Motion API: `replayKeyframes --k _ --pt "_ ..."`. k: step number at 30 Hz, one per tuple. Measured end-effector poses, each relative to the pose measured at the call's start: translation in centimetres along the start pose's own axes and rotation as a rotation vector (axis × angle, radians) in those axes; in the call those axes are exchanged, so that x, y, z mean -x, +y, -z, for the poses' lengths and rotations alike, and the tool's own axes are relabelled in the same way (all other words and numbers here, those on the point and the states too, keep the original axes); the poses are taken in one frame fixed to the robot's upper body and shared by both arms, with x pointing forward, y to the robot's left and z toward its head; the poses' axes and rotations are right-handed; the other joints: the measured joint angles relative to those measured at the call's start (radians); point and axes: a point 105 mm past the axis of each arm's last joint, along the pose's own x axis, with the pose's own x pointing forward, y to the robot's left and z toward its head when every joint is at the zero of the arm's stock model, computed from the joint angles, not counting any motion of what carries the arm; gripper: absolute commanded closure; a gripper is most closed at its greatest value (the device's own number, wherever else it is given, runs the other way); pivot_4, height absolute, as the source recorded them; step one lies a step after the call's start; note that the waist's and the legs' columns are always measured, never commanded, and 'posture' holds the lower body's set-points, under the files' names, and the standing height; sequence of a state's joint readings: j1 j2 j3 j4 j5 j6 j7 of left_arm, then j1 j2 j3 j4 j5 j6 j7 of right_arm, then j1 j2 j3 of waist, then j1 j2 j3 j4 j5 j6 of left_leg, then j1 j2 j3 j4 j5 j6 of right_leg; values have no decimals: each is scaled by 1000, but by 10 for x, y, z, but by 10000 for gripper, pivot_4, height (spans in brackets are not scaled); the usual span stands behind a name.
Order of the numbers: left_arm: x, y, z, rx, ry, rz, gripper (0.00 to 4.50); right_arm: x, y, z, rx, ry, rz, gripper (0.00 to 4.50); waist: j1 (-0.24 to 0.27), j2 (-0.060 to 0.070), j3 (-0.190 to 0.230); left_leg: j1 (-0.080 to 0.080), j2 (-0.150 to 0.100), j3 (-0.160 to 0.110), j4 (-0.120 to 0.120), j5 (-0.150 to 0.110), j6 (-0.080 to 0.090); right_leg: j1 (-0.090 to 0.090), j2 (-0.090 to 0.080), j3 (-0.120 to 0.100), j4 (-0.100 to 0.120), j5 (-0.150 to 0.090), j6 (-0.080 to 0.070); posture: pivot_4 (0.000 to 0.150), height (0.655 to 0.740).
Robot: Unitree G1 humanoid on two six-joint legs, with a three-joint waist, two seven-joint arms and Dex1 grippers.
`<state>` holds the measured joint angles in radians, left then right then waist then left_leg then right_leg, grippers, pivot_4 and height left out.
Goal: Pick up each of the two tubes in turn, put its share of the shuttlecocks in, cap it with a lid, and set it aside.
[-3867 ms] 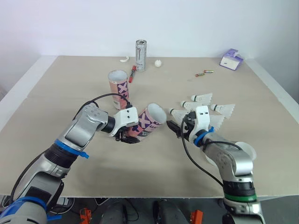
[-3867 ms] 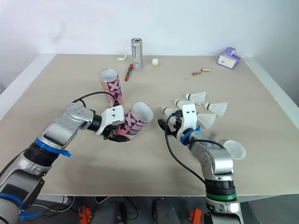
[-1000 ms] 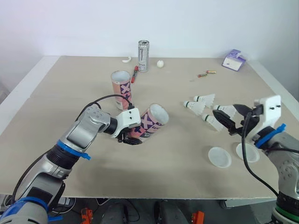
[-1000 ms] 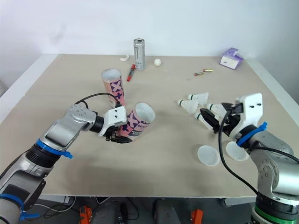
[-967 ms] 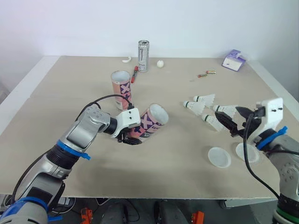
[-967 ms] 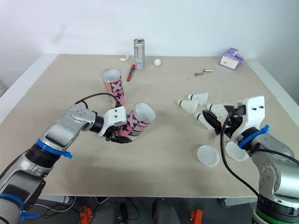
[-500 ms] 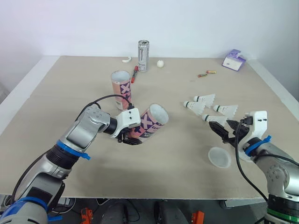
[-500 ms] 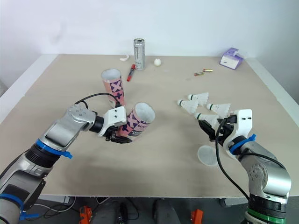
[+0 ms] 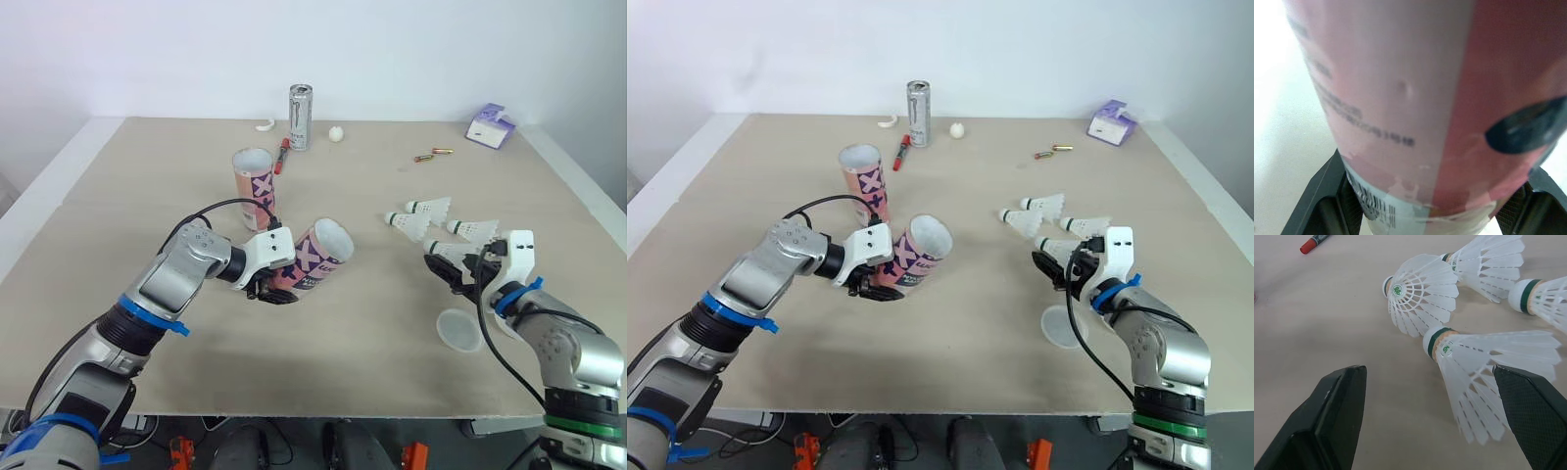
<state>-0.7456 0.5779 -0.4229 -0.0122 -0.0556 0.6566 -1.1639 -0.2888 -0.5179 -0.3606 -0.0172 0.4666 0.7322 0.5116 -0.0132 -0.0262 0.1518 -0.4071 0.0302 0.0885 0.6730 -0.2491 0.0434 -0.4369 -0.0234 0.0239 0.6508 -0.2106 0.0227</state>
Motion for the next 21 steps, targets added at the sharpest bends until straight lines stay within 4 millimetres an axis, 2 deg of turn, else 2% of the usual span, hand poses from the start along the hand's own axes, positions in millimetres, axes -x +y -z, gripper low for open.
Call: replayKeyframes --k 2,3,10,18,21 --pt "0 0 0 0 0 0 15069 -3 -3 2 -6 5 6 7985 0 0 0 0 0 0 0 0 0 0 0 0 0 0 0 1500 7400" --pt "0 0 0 0 0 0 15069 -4 -5 3 -7 6 10 11957 -1 0 0 0 -1 0 0 0 0 0 0 0 0 0 0 1500 7400" --pt "0 0 0 -1 0 -1 15069 -8 -12 2 0 -3 30 44600 -3 0 0 0 -1 0 0 0 0 0 0 2 0 0 1 1500 7400" --pt "0 -1 0 -3 -2 -2 15069 -9 -9 3 28 6 16 44600 -3 0 0 0 -1 0 0 0 0 0 0 2 0 0 1 1500 7400" --pt "0 -1 0 -4 -4 -2 15069 8 3 -16 191 3 -51 44600 -3 3 1 -1 -2 0 0 -1 1 0 0 4 0 -2 3 1500 7400"
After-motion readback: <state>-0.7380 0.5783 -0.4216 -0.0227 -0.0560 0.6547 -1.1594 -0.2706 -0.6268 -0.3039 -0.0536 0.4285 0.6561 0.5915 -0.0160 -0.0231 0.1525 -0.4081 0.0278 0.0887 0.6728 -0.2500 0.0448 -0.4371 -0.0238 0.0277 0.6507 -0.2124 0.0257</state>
